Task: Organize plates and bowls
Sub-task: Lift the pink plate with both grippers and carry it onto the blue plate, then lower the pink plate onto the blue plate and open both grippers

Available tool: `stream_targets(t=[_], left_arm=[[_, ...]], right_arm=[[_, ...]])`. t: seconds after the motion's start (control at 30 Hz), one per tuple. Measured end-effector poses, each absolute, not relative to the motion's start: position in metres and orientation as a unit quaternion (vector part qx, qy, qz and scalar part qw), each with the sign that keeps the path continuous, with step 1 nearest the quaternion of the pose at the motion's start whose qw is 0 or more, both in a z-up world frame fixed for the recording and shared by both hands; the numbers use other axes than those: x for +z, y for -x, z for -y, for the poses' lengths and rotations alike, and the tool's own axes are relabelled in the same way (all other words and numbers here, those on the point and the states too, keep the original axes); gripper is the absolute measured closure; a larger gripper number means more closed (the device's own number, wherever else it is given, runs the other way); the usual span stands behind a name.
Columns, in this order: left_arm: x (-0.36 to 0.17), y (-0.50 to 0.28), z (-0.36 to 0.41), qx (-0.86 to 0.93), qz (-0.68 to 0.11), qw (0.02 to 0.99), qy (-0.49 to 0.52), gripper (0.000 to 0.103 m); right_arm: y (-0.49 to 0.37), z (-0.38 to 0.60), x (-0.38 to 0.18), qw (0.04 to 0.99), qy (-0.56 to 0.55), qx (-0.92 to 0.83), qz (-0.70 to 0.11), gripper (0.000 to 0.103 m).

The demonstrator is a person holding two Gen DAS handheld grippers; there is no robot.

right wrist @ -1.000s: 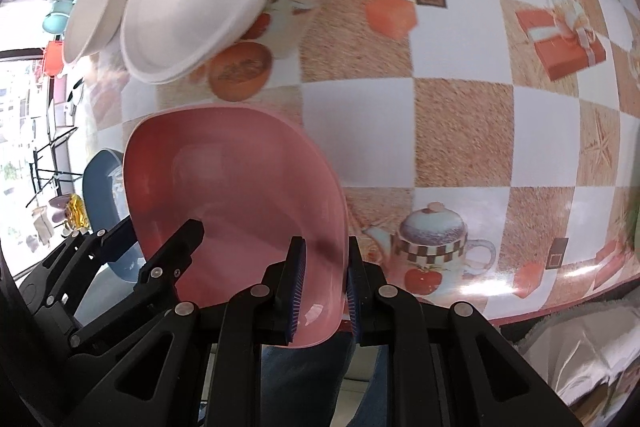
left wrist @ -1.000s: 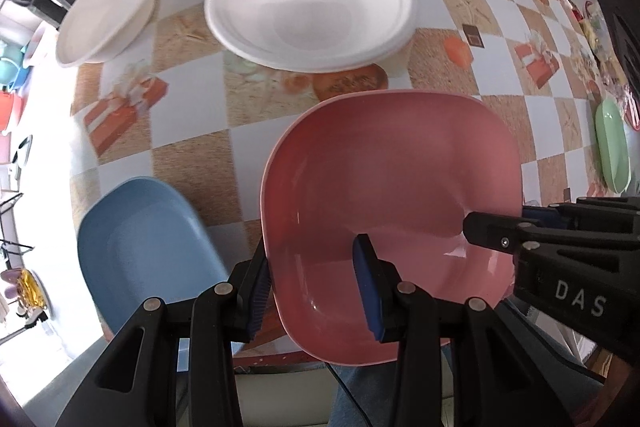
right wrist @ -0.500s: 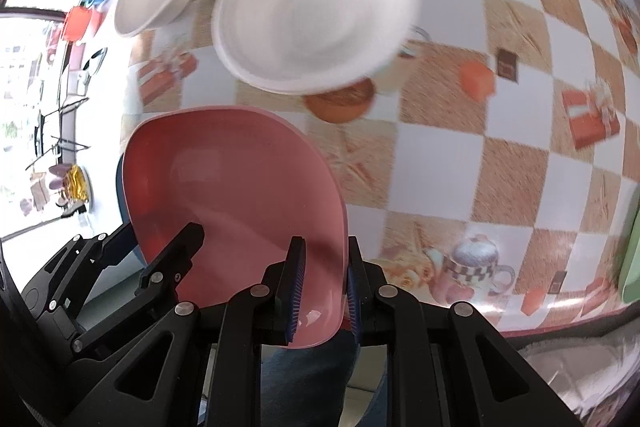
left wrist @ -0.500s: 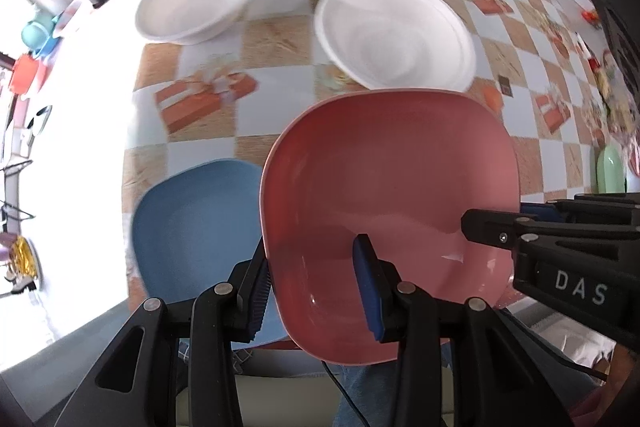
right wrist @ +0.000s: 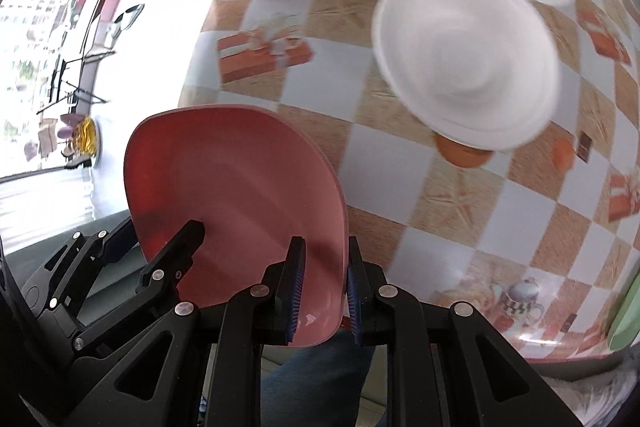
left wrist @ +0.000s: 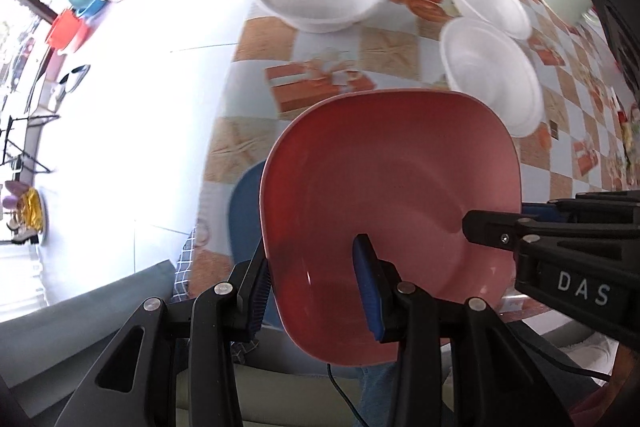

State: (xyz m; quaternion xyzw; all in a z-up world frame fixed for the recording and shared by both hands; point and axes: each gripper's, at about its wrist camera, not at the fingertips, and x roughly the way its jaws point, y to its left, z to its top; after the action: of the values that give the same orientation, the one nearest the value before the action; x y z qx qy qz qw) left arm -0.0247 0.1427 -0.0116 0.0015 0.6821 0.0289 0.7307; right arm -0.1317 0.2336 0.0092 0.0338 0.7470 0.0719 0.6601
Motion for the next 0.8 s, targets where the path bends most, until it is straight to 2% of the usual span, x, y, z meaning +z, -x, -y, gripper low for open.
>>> stream_targets(t=[0.33,0.8], left_arm=[[-0.009,0.026,-0.173,0.059,-0.69,0.721,0.011,0.06],[-0.033,0.026,-0.183,0.067,-0.707,0.704,0.03,0.059]], right_arm=[[0.127,-0.269,-0.01,0.64,-0.012,0.097,-0.762,0.081],[0.125,-0.281,-0.043,0.617,-0.013,0.1,-0.78,0.081]])
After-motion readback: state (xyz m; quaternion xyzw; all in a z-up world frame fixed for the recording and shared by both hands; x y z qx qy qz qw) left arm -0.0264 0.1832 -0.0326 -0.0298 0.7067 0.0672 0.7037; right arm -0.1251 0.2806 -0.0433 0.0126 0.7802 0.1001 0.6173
